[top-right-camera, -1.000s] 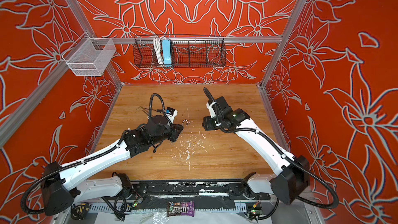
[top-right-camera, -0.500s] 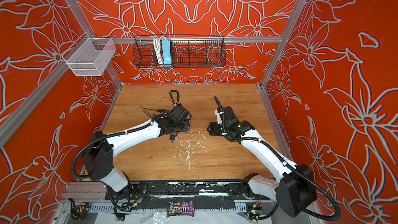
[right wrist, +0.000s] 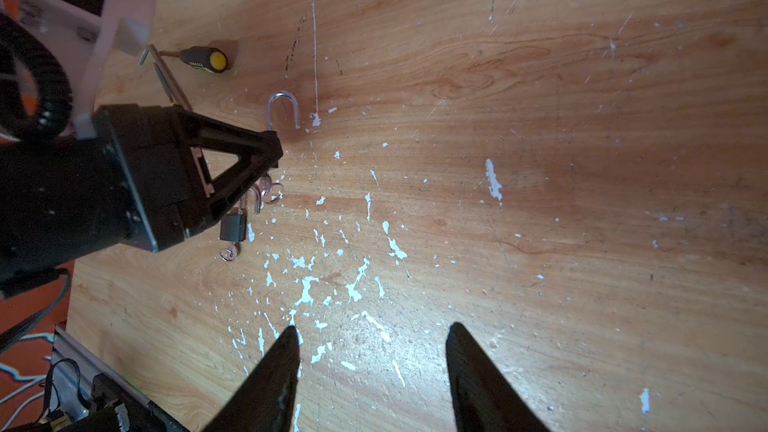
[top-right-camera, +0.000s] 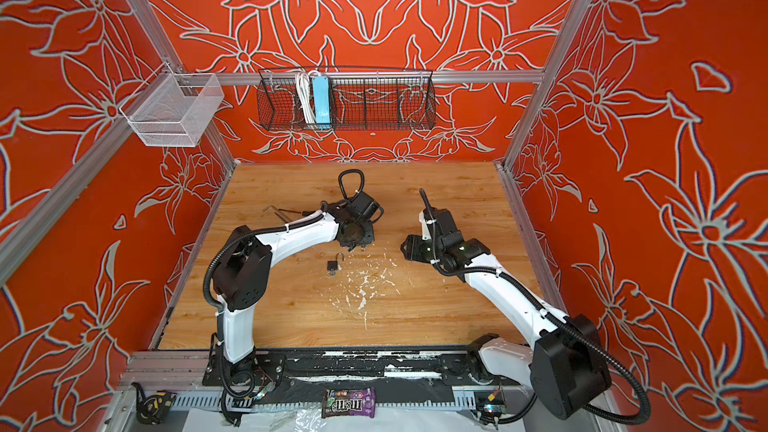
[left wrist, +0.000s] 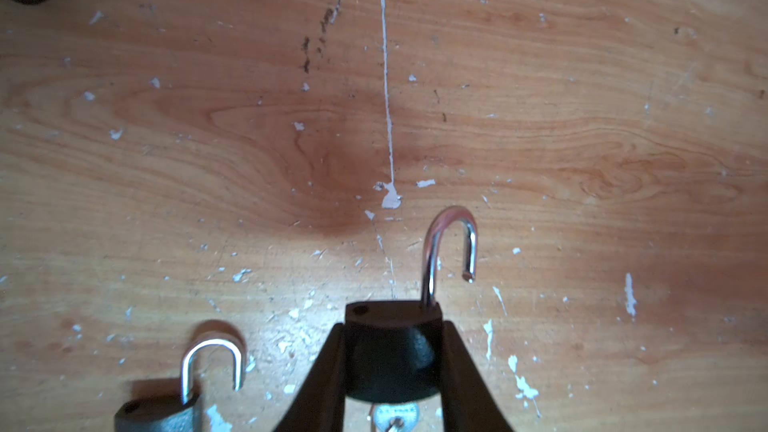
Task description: Unlock with the key
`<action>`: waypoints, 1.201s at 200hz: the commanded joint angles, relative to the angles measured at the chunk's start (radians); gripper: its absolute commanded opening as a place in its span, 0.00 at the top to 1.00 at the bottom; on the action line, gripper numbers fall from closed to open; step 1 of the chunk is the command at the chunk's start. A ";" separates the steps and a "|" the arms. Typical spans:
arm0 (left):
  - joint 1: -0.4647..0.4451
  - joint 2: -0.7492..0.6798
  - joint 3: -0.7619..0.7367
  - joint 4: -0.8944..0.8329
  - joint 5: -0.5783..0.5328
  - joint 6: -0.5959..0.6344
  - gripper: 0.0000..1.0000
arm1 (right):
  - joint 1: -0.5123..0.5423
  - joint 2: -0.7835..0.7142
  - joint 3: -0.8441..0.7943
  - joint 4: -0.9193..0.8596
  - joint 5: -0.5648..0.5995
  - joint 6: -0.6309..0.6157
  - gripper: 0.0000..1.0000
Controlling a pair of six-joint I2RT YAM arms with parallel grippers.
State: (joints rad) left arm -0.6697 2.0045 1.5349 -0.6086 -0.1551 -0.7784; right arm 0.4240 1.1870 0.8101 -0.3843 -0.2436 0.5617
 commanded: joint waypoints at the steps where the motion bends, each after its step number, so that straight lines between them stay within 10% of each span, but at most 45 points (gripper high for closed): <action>1: 0.008 0.051 0.054 -0.056 -0.011 0.010 1.00 | -0.008 -0.011 -0.014 0.053 -0.017 0.019 0.42; 94: 0.016 0.166 0.104 -0.069 0.021 0.024 0.87 | -0.014 0.028 -0.021 0.077 -0.031 0.012 0.43; 240: 0.026 -0.044 -0.021 0.029 0.064 -0.024 0.01 | -0.035 0.017 0.020 0.053 -0.002 -0.023 0.42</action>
State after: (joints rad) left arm -0.6540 2.0941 1.5684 -0.6189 -0.0879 -0.7795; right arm 0.4019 1.2232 0.8043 -0.3099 -0.2707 0.5583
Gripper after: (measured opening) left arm 0.954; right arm 0.573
